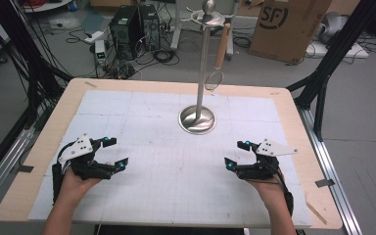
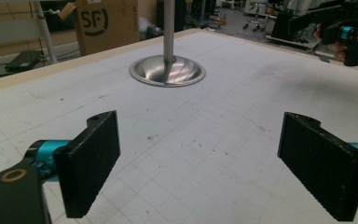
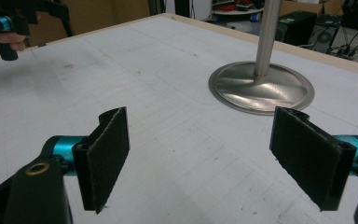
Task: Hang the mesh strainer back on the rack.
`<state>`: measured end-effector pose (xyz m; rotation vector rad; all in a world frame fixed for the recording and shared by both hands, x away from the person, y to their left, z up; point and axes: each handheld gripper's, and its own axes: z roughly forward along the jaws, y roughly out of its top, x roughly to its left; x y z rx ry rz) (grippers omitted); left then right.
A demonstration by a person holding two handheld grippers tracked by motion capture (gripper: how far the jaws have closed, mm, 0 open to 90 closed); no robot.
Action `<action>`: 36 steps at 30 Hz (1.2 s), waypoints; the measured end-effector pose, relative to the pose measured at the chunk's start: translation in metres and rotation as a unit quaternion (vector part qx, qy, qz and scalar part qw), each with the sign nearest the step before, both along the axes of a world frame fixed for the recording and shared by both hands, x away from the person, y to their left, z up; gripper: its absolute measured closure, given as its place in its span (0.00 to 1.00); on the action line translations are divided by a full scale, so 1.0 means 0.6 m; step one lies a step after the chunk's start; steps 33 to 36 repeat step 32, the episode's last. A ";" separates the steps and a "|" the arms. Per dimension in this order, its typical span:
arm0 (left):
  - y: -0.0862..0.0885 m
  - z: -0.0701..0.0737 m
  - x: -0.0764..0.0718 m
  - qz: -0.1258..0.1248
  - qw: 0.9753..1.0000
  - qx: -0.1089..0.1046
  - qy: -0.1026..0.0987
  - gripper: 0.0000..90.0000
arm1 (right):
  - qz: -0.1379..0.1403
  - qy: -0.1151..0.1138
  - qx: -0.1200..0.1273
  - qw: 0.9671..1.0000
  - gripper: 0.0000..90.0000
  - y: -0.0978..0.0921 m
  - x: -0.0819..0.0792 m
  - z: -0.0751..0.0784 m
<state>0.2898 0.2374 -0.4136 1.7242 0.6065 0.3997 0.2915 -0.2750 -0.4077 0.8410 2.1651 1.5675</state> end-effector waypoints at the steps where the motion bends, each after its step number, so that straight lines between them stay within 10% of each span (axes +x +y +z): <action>1: 0.000 0.000 0.000 0.000 1.000 -0.001 0.000 0.15 | -0.001 0.003 0.000 1.000 0.20 0.000 0.000 -0.001; 36: -0.003 0.000 -0.003 -0.005 1.000 0.005 0.000 0.15 | 0.002 0.015 -0.003 1.000 0.20 0.008 0.003 -0.008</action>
